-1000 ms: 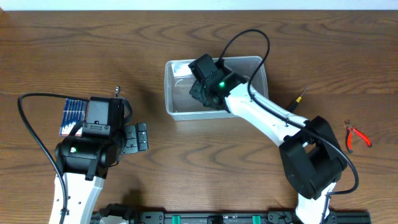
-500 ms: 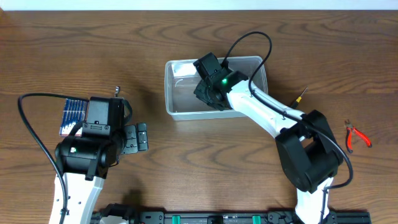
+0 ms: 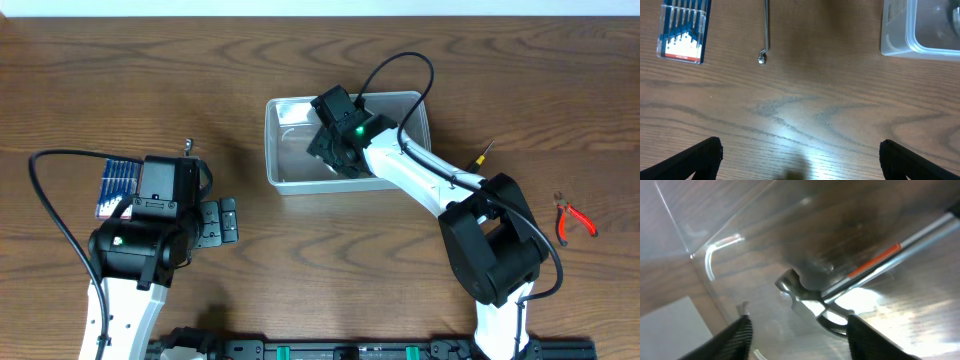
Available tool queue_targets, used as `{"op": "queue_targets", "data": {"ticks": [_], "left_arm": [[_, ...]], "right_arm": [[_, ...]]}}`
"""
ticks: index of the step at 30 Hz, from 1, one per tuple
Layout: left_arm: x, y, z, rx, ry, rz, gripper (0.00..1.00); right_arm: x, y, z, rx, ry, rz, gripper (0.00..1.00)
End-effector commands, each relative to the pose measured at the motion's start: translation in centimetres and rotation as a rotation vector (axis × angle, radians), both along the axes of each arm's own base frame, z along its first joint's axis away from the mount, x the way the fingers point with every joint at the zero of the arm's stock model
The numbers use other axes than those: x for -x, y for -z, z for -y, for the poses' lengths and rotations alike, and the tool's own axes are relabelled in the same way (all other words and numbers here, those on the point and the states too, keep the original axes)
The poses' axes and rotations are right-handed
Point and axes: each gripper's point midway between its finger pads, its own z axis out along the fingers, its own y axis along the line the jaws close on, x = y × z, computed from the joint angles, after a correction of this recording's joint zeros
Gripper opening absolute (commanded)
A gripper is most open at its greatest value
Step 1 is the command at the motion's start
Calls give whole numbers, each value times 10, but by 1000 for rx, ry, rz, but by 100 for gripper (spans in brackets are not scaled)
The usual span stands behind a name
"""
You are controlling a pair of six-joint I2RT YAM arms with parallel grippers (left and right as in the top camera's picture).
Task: Pack container
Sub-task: 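Lower the hammer into the container and open the right gripper, then move the right gripper over the black-and-yellow screwdriver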
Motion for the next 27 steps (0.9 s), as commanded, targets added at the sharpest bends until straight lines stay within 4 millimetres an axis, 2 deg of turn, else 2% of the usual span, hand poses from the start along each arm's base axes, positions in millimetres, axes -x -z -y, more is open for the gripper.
{"op": "queue_targets", "data": {"ticks": [1,4,8,11,13,15,18,20,23,25,27], "left_arm": [[-3,-8,0,-14,16,22,98],[-3,-8,0,-14,16,22,98],[-3,-8,0,-14,16,22,98],[-3,-8,0,-14,16,22,98],[-3,-8,0,-14,16,22,98],[-3,-8,0,-14,16,22,99],[-3,-8,0,-14,16,23,98],[-3,-8,0,-14,16,23,98],[-3,-8,0,-14,16,23,98],[-3,-8,0,-14,16,23,98],[-3,-8,0,-14,16,23,98]], "right_arm": [[-8,-9,-4,-25,-4,21,77],[-8,-10,-6,-23,-38,29,84],[-9,-13,-12,-33,-117,51,87],[-13,-25,-19,-31,-263,101,96],[-16,-38,-12,6,-331,126,99],[-22,-54,6,80,-350,144,99],[-34,-88,54,253,-325,171,99],[-37,-117,94,334,-253,162,99],[-30,-145,149,346,-50,101,99],[-17,-155,188,307,118,30,99],[-7,-157,207,256,172,-28,99]]}}
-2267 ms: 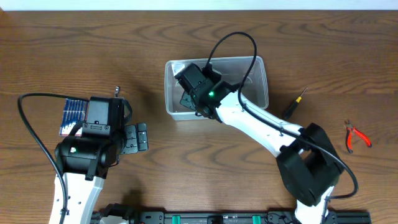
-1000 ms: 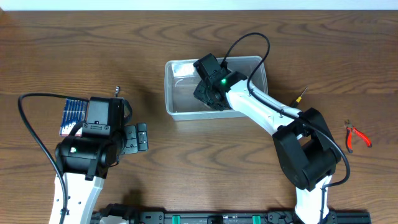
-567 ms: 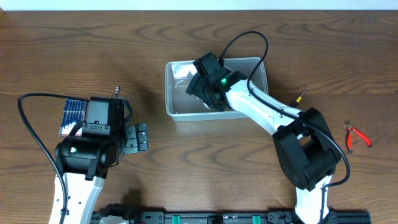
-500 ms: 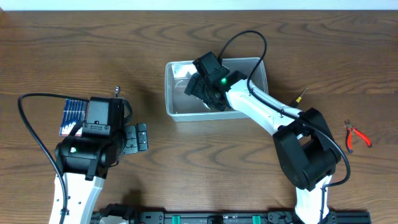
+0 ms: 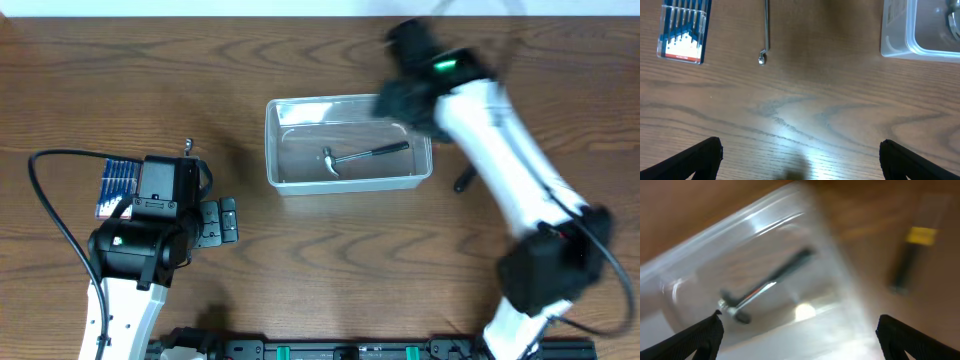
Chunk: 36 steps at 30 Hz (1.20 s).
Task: Pack container
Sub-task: 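Move the right gripper over the black-and-yellow screwdriver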
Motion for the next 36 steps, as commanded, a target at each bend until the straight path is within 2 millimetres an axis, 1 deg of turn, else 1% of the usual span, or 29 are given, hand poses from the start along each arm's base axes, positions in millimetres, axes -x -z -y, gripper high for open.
{"op": "queue_targets", "data": {"ticks": [1,3,5,9,13,19,23,24,27,33,36], "left_arm": [[-3,-8,0,-14,16,21,98],[-3,-8,0,-14,16,21,98],[-3,-8,0,-14,15,21,98],[-3,-8,0,-13,15,21,98],[-2,-7,2,-3,20,19,98],[-2,-7,5,13,27,17,98],[-2,-7,5,13,27,17,98],[-1,-7,5,14,24,14,98],[1,-6,4,13,24,6,98],[2,-5,4,12,24,-1,98],[2,-5,4,12,24,-1,98]], "right_arm": [[7,-18,38,-63,174,-8,99],[18,-13,47,-112,224,-76,98],[28,-6,58,-129,314,-131,99],[44,15,73,-143,489,-216,99],[52,43,81,-121,504,-255,99],[50,81,91,-114,473,-248,99],[49,101,101,-73,448,-223,99],[48,105,105,-54,437,-212,98],[43,114,115,-13,397,-179,94],[34,120,126,6,369,-138,92],[28,123,133,29,361,-121,88]]}}
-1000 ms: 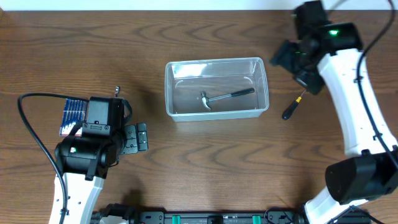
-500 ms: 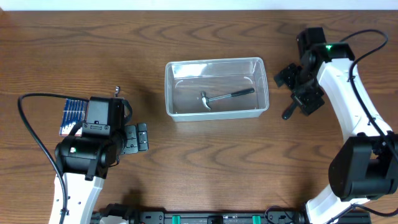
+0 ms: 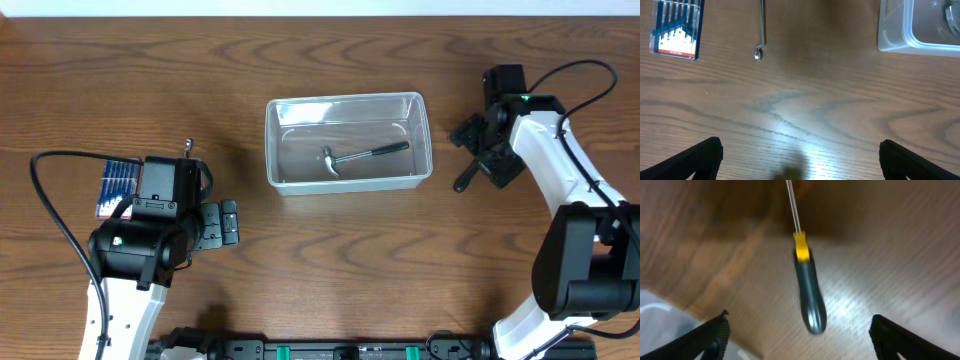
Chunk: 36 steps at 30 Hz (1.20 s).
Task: Pack container
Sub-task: 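Move the right gripper over the black-and-yellow screwdriver, then lower the right gripper and close it on the screwdriver handle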
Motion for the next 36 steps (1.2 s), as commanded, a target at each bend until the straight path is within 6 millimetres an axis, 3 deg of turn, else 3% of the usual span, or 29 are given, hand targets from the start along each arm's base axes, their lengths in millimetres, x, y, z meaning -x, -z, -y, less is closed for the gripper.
{"op": "queue_targets", "data": {"ticks": [1,14,24,36], "left_arm": [[-2,-7,1,-4,16,18,98],[-2,-7,1,4,-1,19,98],[-2,-7,1,4,-1,19,98],[-2,-7,1,4,-1,19,98]], "right_arm": [[0,9,15,56,-20,-20,88],[-2,63,18,40,-42,-116,90],[-9,73,14,20,-75,-102,91],[3,103,0,-64,-86,-181,86]]}}
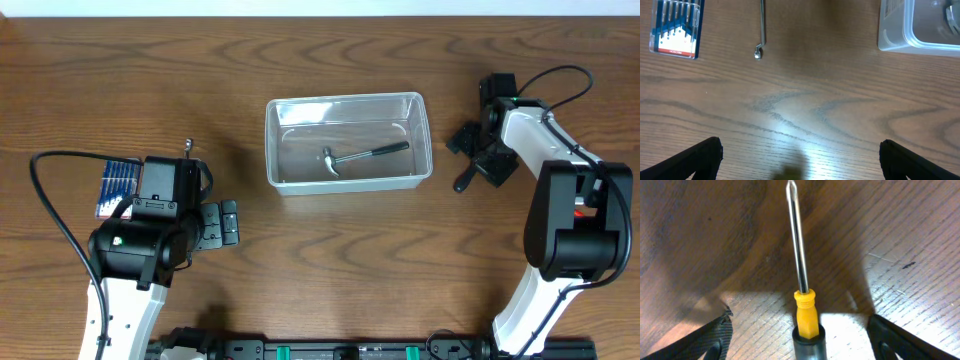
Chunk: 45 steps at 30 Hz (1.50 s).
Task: Pack container
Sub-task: 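Lower the right gripper and close it on the screwdriver handle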
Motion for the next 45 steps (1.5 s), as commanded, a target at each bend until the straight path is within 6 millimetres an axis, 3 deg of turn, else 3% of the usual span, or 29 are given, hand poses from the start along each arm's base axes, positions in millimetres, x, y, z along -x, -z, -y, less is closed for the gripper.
{"op": "queue_targets", "data": {"ticks": [1,26,45], "left_arm": [[-3,-7,1,2,3,21,99],[-3,-7,1,2,3,21,98],[-2,-7,1,2,3,19,98]], "right_arm": [[18,34,-9,-55,-12,-97,84],[33,33,-24,-73,-35,-158,71],[34,33,-27,-78,-29,-160,40]]}}
